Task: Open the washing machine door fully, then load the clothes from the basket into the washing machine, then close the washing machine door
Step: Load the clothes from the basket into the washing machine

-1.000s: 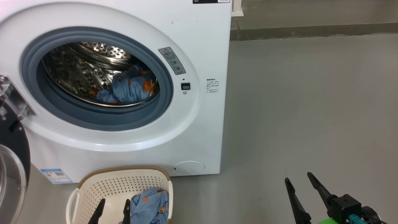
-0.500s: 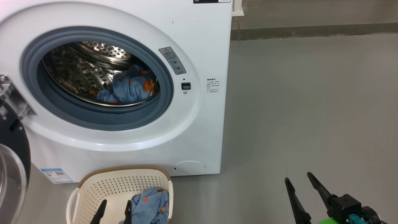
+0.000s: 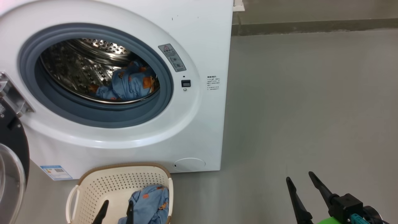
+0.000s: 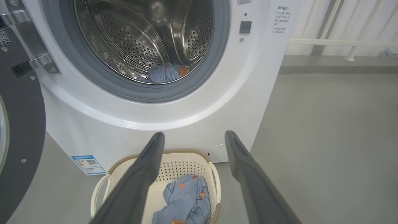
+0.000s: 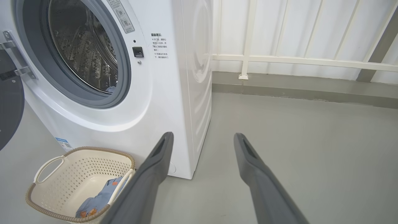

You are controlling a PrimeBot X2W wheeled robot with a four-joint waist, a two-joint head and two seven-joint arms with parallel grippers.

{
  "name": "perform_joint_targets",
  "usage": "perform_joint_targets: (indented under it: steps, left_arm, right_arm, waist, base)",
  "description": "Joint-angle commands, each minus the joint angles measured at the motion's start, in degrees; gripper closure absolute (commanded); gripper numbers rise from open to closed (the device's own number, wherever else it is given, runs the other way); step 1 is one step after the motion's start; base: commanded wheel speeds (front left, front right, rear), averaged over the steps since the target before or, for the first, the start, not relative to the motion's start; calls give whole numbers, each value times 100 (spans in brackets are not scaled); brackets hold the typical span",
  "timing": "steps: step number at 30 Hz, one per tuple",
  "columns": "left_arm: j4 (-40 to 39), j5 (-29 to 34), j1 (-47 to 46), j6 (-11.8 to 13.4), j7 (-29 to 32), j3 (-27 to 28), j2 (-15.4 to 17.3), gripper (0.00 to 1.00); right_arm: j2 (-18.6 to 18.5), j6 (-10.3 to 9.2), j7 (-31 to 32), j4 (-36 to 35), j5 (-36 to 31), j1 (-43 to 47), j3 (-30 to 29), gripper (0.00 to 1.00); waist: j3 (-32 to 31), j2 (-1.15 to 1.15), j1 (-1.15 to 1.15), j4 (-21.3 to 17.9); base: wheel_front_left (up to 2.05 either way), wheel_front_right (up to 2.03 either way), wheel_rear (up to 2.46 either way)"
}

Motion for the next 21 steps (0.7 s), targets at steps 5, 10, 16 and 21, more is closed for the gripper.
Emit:
perform_joint_targets:
  steps: [5,10,16,21]
  left_arm:
    - [16,70,-165,-79,-37,232,-55,0]
    - [175,98,-390,-165,-37,287,-113,0]
    - [593,133,-842,-343,-37,336,-161,0]
    - [1175,198,-1367,-552,-37,332,-147,0]
  right_arm:
    - [-22,9,16,-214,-48,-164,23,0]
    - [-22,9,29,-299,-99,-258,-60,0]
    - [-22,9,70,-492,-205,-429,-152,0]
    - [-21,9,94,-679,-295,-618,-209,0]
  waist:
    - [215,0,0,-23]
    - [604,0,0,-46]
    - [1332,0,0,-69]
    - [2043,0,0,-136]
  base:
    - [0,0,0]
    - [0,0,0]
    - [0,0,0]
    - [0,0,0]
